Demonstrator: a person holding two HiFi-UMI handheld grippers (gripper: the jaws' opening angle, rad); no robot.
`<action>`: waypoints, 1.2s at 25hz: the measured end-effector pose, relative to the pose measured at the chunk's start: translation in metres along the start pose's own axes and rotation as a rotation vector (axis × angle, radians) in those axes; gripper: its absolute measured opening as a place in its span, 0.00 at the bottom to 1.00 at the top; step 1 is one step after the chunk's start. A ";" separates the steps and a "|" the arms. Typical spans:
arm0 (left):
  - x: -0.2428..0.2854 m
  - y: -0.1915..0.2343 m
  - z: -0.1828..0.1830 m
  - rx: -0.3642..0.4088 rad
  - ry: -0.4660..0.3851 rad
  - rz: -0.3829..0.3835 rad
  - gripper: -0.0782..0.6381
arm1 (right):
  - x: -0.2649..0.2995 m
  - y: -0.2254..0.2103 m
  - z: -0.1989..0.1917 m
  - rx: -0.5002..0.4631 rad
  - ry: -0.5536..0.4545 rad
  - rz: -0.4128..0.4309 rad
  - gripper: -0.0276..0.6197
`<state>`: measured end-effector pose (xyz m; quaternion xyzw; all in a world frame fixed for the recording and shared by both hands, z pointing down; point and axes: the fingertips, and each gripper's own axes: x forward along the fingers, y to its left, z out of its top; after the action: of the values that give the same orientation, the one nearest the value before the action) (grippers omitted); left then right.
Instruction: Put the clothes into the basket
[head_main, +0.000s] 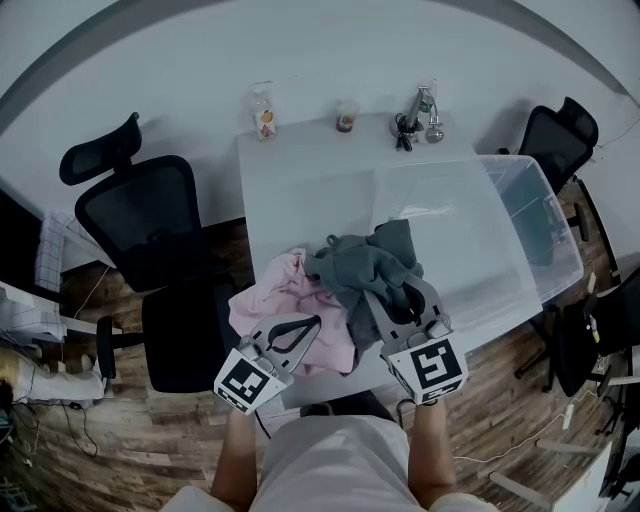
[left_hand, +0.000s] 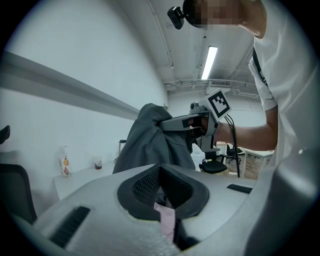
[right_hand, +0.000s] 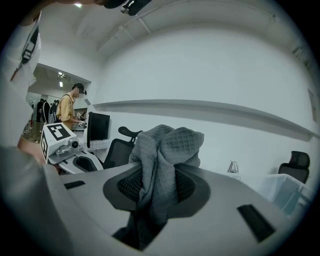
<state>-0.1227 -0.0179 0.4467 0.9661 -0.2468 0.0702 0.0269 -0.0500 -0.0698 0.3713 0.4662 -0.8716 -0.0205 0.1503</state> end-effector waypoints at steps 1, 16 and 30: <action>0.001 0.000 0.001 0.008 -0.002 -0.003 0.11 | -0.001 -0.001 0.005 -0.008 -0.010 -0.003 0.20; 0.025 -0.004 0.032 0.047 -0.029 -0.036 0.11 | -0.028 -0.045 0.069 -0.069 -0.102 -0.108 0.20; 0.051 -0.014 0.093 0.152 -0.095 -0.078 0.11 | -0.057 -0.088 0.123 -0.069 -0.229 -0.176 0.20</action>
<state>-0.0602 -0.0384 0.3625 0.9765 -0.2038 0.0416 -0.0557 0.0160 -0.0854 0.2250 0.5301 -0.8375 -0.1166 0.0635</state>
